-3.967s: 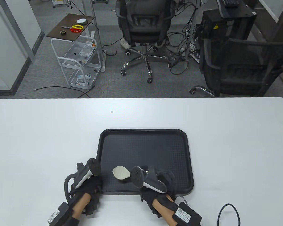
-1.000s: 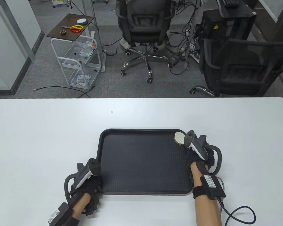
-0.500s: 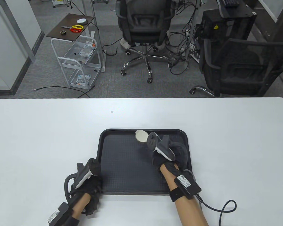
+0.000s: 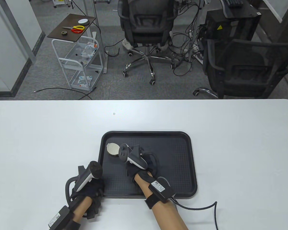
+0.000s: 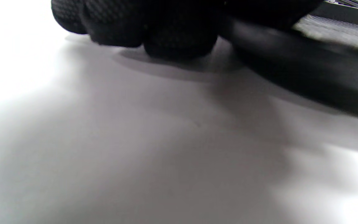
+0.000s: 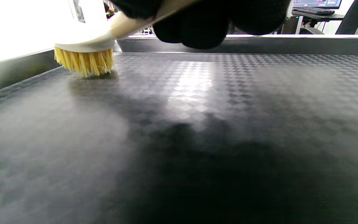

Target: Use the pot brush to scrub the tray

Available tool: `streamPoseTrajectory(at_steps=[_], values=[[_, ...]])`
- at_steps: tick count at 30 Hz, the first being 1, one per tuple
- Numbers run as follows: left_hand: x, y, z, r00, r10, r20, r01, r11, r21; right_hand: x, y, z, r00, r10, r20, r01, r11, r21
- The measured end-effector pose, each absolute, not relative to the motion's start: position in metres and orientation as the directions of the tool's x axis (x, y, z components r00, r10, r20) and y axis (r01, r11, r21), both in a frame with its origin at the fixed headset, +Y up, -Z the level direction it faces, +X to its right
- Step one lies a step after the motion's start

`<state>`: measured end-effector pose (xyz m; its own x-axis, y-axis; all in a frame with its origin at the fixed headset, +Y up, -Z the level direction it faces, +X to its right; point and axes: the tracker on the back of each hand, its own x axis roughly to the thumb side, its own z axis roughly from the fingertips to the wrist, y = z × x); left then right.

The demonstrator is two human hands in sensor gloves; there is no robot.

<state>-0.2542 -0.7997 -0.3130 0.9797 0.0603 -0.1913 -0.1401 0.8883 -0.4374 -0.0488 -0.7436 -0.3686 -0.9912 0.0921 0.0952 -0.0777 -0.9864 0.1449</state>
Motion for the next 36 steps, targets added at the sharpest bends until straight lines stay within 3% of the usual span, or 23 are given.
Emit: streamPoseTrajectory(at_steps=[5, 18, 23, 28, 36], values=[[-0.254, -0.8, -0.313, 0.98, 0.06, -0.191, -0.139, 0.888, -0.438, -0.009, -0.743, -0.37, -0.997, 0.07, 0.026, -0.065, -0.988, 0.141], [-0.254, -0.8, -0.313, 0.98, 0.057, -0.191, -0.137, 0.889, -0.436, 0.14, -0.735, -0.367, -0.966, 0.009, -0.259, -0.063, -0.978, 0.201], [-0.254, -0.8, -0.313, 0.98, 0.058, -0.191, -0.138, 0.889, -0.437, 0.172, -0.729, -0.363, -0.938, -0.086, -0.336, 0.012, -0.976, 0.217], [-0.254, -0.8, -0.313, 0.98, 0.058, -0.191, -0.138, 0.889, -0.437, 0.158, -0.719, -0.361, -0.947, -0.1, -0.306, 0.041, -0.98, 0.193], [-0.254, -0.8, -0.313, 0.98, 0.056, -0.191, -0.137, 0.889, -0.437, 0.055, -0.697, -0.348, -1.0, 0.016, 0.008, -0.016, -1.0, 0.027]])
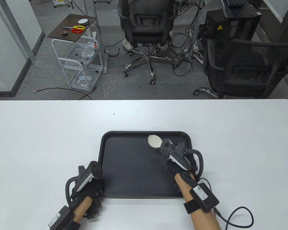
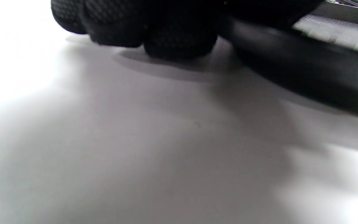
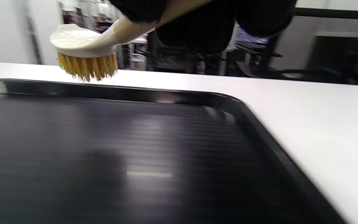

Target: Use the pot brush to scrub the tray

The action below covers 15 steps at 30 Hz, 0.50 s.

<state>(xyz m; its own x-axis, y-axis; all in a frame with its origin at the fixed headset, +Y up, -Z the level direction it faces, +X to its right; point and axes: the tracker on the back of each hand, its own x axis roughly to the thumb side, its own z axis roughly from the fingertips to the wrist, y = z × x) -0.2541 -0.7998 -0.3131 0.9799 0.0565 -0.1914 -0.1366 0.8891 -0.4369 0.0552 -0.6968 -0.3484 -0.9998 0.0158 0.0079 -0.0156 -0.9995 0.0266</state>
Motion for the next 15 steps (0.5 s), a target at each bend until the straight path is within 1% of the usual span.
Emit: streamPoseTrajectory(at_steps=[2, 5, 7, 9, 12, 15], values=[[-0.254, -0.8, -0.313, 0.98, 0.055, -0.191, -0.135, 0.89, -0.436, 0.027, -0.699, -0.346, -0.996, 0.039, 0.074, -0.038, -0.999, 0.008], [-0.254, -0.8, -0.313, 0.98, 0.059, -0.191, -0.139, 0.888, -0.438, -0.008, -0.708, -0.345, -0.988, 0.081, 0.133, -0.076, -0.996, 0.042], [-0.254, -0.8, -0.313, 0.98, 0.056, -0.191, -0.136, 0.889, -0.437, -0.033, -0.719, -0.345, -0.983, 0.072, 0.171, -0.06, -0.995, 0.075], [-0.254, -0.8, -0.313, 0.98, 0.057, -0.191, -0.137, 0.889, -0.438, -0.049, -0.728, -0.344, -0.979, 0.069, 0.19, -0.054, -0.995, 0.083], [-0.254, -0.8, -0.313, 0.98, 0.058, -0.191, -0.137, 0.889, -0.438, -0.065, -0.74, -0.343, -0.976, 0.074, 0.205, -0.051, -0.992, 0.114], [-0.254, -0.8, -0.313, 0.98, 0.057, -0.191, -0.137, 0.889, -0.438, -0.065, -0.747, -0.342, -0.974, 0.066, 0.217, -0.043, -0.993, 0.11]])
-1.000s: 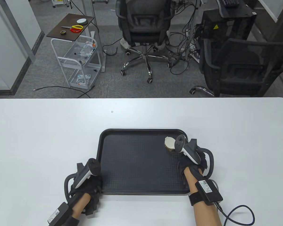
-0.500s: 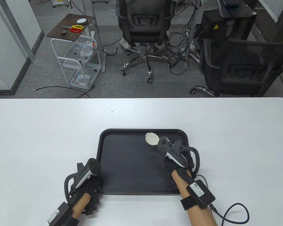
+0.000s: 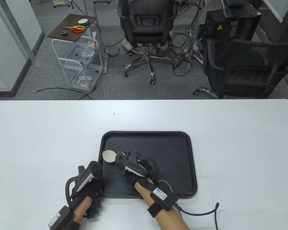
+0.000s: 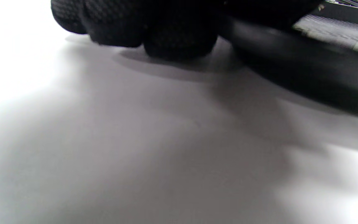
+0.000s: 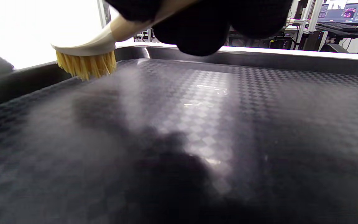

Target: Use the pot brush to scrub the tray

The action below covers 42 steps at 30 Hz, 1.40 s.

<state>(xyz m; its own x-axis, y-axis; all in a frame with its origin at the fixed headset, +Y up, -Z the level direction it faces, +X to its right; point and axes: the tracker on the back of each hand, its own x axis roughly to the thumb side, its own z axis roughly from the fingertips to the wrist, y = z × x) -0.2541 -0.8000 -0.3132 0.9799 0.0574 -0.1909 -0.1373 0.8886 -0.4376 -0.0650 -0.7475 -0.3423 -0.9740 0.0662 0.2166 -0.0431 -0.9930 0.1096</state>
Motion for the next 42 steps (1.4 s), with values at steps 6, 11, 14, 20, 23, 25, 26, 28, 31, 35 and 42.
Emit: streamPoseTrajectory(at_steps=[6, 11, 14, 20, 23, 25, 26, 28, 31, 35, 42], values=[[-0.254, -0.8, -0.313, 0.98, 0.06, -0.19, -0.14, 0.887, -0.439, -0.03, -0.755, -0.335, -0.979, 0.053, 0.198, -0.035, -0.995, 0.093], [-0.254, -0.8, -0.313, 0.98, 0.057, -0.191, -0.137, 0.889, -0.438, 0.029, -0.754, -0.332, -0.994, 0.041, 0.098, -0.03, -0.994, 0.104], [-0.254, -0.8, -0.313, 0.98, 0.056, -0.192, -0.136, 0.889, -0.437, 0.074, -0.753, -0.328, -0.999, 0.047, 0.009, -0.046, -0.992, 0.119], [-0.254, -0.8, -0.313, 0.98, 0.054, -0.192, -0.134, 0.89, -0.436, 0.145, -0.748, -0.321, -0.992, -0.009, -0.126, -0.008, -0.991, 0.13], [-0.254, -0.8, -0.313, 0.98, 0.054, -0.192, -0.134, 0.89, -0.436, 0.169, -0.744, -0.32, -0.981, -0.055, -0.187, 0.027, -0.988, 0.149], [-0.254, -0.8, -0.313, 0.98, 0.054, -0.192, -0.134, 0.889, -0.437, 0.177, -0.741, -0.32, -0.973, -0.078, -0.216, 0.043, -0.986, 0.163], [-0.254, -0.8, -0.313, 0.98, 0.053, -0.192, -0.134, 0.89, -0.437, 0.179, -0.741, -0.32, -0.971, -0.088, -0.223, 0.052, -0.985, 0.166], [-0.254, -0.8, -0.313, 0.98, 0.053, -0.192, -0.133, 0.89, -0.436, 0.178, -0.737, -0.322, -0.965, -0.122, -0.232, 0.082, -0.981, 0.173], [-0.254, -0.8, -0.313, 0.98, 0.053, -0.192, -0.133, 0.89, -0.436, 0.161, -0.726, -0.32, -0.975, -0.097, -0.2, 0.066, -0.986, 0.153], [-0.254, -0.8, -0.313, 0.98, 0.053, -0.191, -0.133, 0.89, -0.437, 0.119, -0.714, -0.319, -0.995, -0.034, -0.096, 0.024, -0.994, 0.107], [-0.254, -0.8, -0.313, 0.98, 0.055, -0.191, -0.135, 0.89, -0.436, 0.017, -0.716, -0.318, -0.991, 0.076, 0.112, -0.068, -0.995, 0.076]])
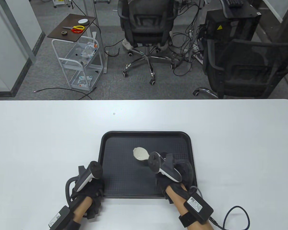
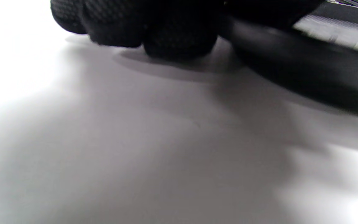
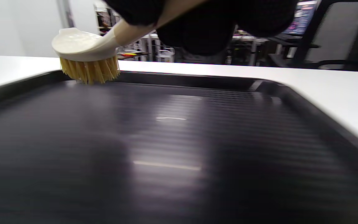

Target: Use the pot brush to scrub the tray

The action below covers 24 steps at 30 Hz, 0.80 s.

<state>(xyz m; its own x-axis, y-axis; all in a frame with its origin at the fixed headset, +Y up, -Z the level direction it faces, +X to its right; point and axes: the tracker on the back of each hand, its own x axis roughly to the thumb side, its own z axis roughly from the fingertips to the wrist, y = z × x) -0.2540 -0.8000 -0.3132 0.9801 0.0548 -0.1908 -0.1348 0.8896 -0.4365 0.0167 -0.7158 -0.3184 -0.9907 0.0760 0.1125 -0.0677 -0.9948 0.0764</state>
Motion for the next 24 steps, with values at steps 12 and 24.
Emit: streamPoseTrajectory(at_steps=[12, 24], values=[[-0.254, -0.8, -0.313, 0.98, 0.058, -0.19, -0.137, 0.888, -0.439, -0.061, -0.75, -0.316, -0.965, 0.098, 0.244, -0.065, -0.988, 0.14], [-0.254, -0.8, -0.313, 0.98, 0.058, -0.19, -0.138, 0.888, -0.438, 0.066, -0.753, -0.308, -0.996, 0.079, 0.048, -0.068, -0.979, 0.193]])
